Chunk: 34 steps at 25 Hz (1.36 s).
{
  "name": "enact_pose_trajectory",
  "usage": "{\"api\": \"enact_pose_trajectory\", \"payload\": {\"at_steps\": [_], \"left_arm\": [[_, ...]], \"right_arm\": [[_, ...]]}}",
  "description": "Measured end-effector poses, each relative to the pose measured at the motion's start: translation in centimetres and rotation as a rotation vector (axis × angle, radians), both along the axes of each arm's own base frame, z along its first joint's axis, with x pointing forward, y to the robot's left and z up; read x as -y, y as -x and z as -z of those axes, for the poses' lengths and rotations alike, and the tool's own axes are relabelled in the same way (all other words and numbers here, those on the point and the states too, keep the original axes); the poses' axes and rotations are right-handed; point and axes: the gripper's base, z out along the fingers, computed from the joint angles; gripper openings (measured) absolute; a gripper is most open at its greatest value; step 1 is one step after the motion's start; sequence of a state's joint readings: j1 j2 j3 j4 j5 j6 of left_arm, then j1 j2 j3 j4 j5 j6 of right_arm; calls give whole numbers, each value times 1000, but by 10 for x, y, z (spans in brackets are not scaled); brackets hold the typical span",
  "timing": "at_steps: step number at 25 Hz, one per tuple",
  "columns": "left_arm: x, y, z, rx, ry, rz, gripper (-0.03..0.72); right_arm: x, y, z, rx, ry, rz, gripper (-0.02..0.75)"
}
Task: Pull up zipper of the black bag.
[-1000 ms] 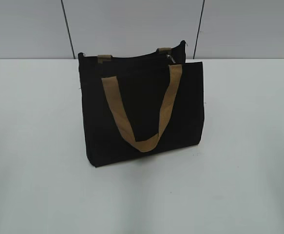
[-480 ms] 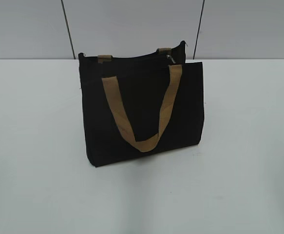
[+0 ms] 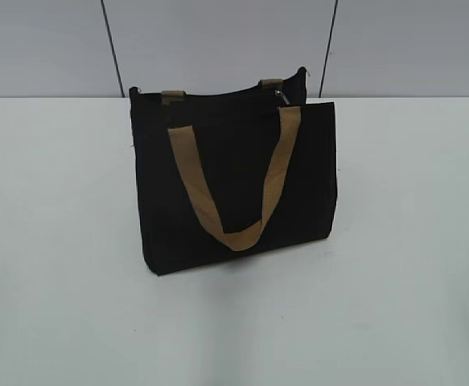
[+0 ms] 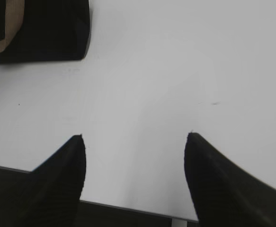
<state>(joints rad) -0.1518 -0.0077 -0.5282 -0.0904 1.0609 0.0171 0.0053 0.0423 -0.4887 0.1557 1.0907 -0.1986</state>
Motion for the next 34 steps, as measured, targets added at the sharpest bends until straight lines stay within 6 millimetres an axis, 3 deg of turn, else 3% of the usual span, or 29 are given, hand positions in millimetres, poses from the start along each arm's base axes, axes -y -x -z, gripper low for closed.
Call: {"api": "enact_pose_trajectory", "payload": {"at_steps": [9,26,34], "left_arm": [[0,0,0,-2,0,-1,414],[0,0,0,0,1,-2,414],[1,0,0,0,1,-100,414]], "right_arm": [[0,7,1,41,-5,2,454],[0,7,1,39,-18,6,452],[0,7,1,39,-18,6,452]]}}
